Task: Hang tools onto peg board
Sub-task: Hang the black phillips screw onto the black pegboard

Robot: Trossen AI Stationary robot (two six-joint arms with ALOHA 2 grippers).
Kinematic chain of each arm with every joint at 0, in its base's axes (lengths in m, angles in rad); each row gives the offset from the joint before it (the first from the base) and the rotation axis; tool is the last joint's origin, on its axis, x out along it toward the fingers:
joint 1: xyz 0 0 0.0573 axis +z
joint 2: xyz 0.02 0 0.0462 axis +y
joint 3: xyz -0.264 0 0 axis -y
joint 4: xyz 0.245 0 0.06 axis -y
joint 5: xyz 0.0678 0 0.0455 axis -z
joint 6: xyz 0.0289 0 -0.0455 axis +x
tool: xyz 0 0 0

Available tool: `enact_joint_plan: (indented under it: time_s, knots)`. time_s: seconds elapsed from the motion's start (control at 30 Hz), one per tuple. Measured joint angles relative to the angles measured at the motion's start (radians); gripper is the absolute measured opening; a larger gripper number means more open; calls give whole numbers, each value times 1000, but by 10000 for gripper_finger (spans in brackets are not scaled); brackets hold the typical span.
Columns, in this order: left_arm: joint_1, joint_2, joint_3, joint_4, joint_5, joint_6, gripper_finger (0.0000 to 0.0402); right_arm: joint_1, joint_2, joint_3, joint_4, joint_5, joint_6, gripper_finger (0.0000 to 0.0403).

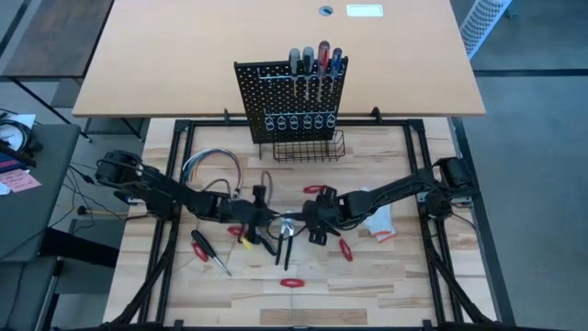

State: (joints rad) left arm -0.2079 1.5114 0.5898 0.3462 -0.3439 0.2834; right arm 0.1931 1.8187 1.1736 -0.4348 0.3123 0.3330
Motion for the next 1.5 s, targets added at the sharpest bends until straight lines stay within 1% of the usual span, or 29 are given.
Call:
enact_joint_plan:
  time_s: [0.07,0.2,0.27,0.33,0.43,0.53,0.6,0.67,0.77,0.9,1.0,1.1,1.23,1.27,1.3,1.37,1.4,1.43,1.5]
  knots:
    - [15,-57,-58,58,4,-10,1,18,0,-11,-12,77,6,272]
    - [42,-192,-178,230,31,-34,1,64,-23,-83,72,211,7,274]
    - [49,-257,-237,321,51,-52,1,82,-39,-138,207,264,-15,274]
    - [53,-311,-282,412,92,-69,1,90,-51,-198,395,298,-83,274]
    - [53,-370,-327,533,149,-85,1,90,-47,-270,765,299,-221,275]
    - [53,-405,-348,601,199,-99,0,80,-31,-296,1087,283,-346,275]
    - [52,-419,-349,614,221,-107,0,71,-30,-298,1234,253,-411,275]
    - [52,-425,-349,611,235,-113,0,63,-31,-298,1365,190,-455,275]
    - [52,-425,-349,609,235,-113,0,58,-32,-287,1482,124,-480,275]
    - [52,-425,-349,608,235,-113,0,52,-33,-241,1438,77,-484,272]
    - [52,-425,-349,608,235,-113,0,55,-33,-206,1390,75,-491,246]
    - [51,-425,-349,606,237,-110,0,59,-33,-179,1352,77,-499,190]
    - [51,-425,-351,589,234,-112,6,66,-36,-131,1237,112,-503,92]
    - [51,-425,-351,581,226,-111,7,72,-36,-118,1203,136,-509,89]
    - [51,-425,-351,567,212,-102,8,79,-36,-100,1161,168,-521,89]
    - [51,-426,-349,536,161,-90,9,91,-35,-52,1034,216,-540,27]
    - [52,-426,-348,511,133,-81,11,97,-38,-22,945,237,-534,10]
    - [52,-426,-344,469,109,-71,14,102,-41,14,847,258,-509,2]
    - [52,-424,-328,389,64,-51,27,104,-46,102,650,292,-429,0]
